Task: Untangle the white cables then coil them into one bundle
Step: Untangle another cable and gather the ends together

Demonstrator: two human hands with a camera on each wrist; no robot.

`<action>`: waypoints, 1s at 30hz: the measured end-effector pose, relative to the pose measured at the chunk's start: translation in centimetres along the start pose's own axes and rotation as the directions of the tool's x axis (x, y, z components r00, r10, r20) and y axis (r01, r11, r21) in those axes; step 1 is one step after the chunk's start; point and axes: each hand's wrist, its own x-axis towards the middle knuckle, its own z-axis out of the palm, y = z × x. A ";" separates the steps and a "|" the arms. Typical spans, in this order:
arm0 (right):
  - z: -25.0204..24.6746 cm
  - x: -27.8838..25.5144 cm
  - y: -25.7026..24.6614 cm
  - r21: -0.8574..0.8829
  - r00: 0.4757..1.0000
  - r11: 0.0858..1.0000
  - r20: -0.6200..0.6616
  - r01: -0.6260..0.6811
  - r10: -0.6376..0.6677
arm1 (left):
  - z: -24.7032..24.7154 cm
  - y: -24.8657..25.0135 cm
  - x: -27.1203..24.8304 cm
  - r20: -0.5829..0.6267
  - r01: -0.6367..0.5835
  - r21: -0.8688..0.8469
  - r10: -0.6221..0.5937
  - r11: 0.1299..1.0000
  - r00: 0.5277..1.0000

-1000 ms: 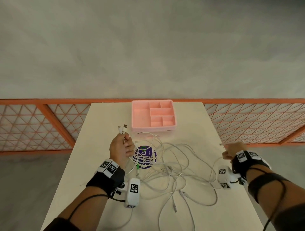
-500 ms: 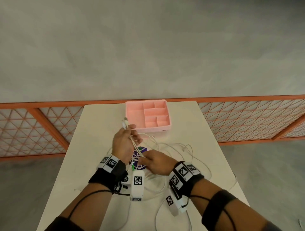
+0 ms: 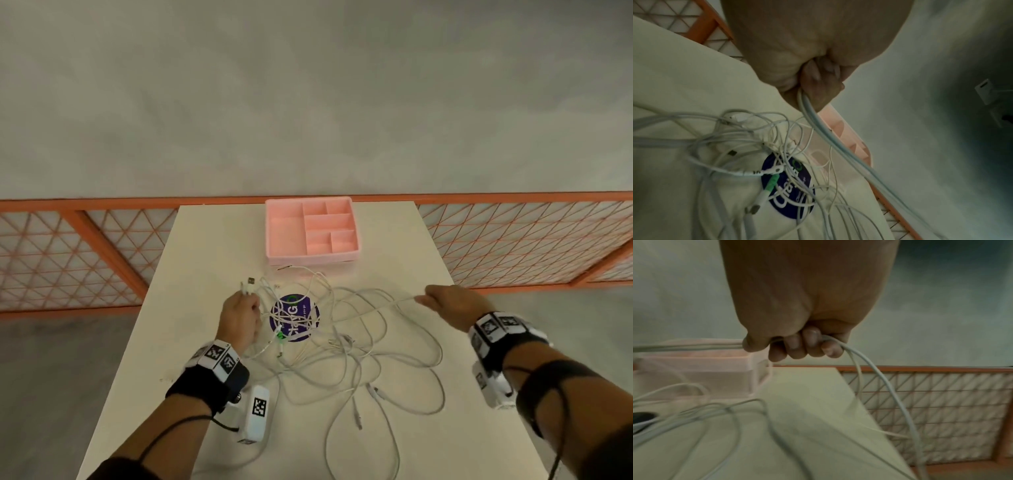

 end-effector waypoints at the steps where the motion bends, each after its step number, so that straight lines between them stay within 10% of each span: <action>1: -0.5 -0.1 1.0 -0.005 1.000 1.000 -0.005 -0.020 0.020 | 0.1 -0.3 -0.1 0.019 0.002 0.034 -0.003 0.999 1.000; 11: 0.6 -1.9 7.4 -0.148 0.977 0.969 -0.109 -0.198 0.183 | -0.2 -1.3 -0.6 0.100 0.083 0.125 -0.096 0.989 0.990; 17: 8.9 -3.5 11.2 -0.172 0.891 0.895 0.131 -0.411 0.434 | -1.7 -3.4 -0.4 0.072 0.057 0.288 -0.081 0.956 0.994; 30: 12.2 -7.0 11.0 -0.337 0.719 0.828 0.415 -0.447 0.557 | -1.3 -5.3 -1.7 0.153 -0.006 0.455 -0.072 0.890 0.986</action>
